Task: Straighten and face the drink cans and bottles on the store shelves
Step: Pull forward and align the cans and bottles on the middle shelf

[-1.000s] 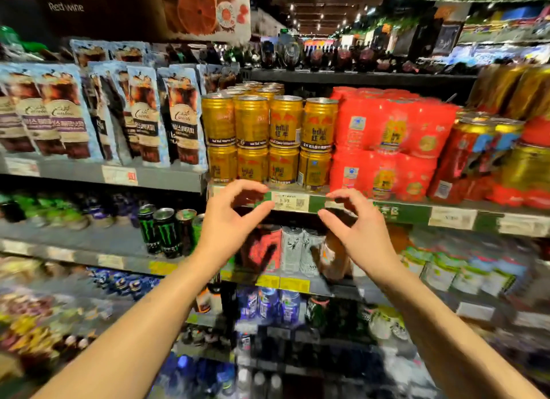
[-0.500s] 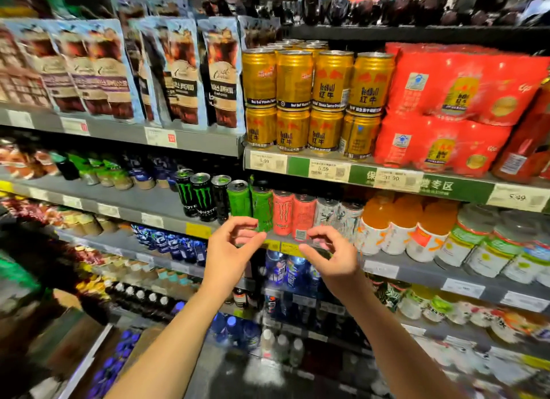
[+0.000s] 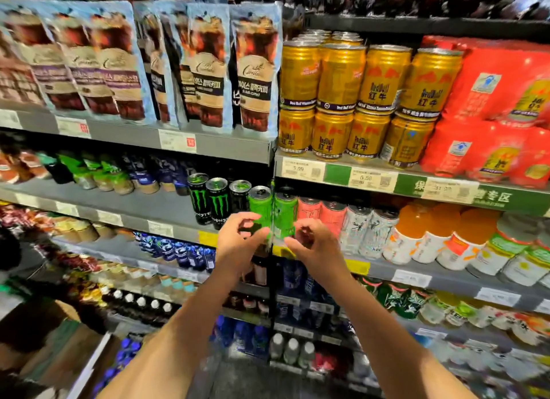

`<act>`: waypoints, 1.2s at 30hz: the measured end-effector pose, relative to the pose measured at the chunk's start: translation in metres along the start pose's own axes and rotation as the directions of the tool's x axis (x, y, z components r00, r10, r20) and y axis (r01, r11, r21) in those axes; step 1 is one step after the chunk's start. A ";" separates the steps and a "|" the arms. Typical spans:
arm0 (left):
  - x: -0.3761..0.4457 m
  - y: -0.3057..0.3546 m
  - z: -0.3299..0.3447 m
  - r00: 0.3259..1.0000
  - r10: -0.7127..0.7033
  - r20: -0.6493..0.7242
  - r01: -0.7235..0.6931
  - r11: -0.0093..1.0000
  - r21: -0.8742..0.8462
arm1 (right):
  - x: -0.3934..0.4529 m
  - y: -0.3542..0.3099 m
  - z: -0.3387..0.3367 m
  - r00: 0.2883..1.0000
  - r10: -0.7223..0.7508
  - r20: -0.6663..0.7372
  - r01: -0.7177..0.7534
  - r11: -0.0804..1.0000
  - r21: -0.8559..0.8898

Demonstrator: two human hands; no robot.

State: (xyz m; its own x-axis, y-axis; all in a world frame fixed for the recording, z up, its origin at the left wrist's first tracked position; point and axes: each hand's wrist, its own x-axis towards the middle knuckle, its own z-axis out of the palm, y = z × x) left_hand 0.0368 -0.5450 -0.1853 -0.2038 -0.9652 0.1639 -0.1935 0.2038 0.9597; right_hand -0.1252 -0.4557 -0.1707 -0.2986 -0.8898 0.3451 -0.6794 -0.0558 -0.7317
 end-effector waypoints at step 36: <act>0.127 -0.034 -0.042 0.851 0.501 0.159 -0.509 0.708 0.490 | 0.105 -0.025 0.100 0.977 -0.013 -0.212 -0.136 0.727 -0.673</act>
State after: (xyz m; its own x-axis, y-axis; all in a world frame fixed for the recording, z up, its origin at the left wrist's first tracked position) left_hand 0.0576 -0.6809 -0.1873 -0.4231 -0.6928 0.5840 -0.5031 0.7157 0.4844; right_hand -0.0726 -0.5935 -0.1751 -0.4249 -0.7730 0.4710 -0.9044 0.3853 -0.1836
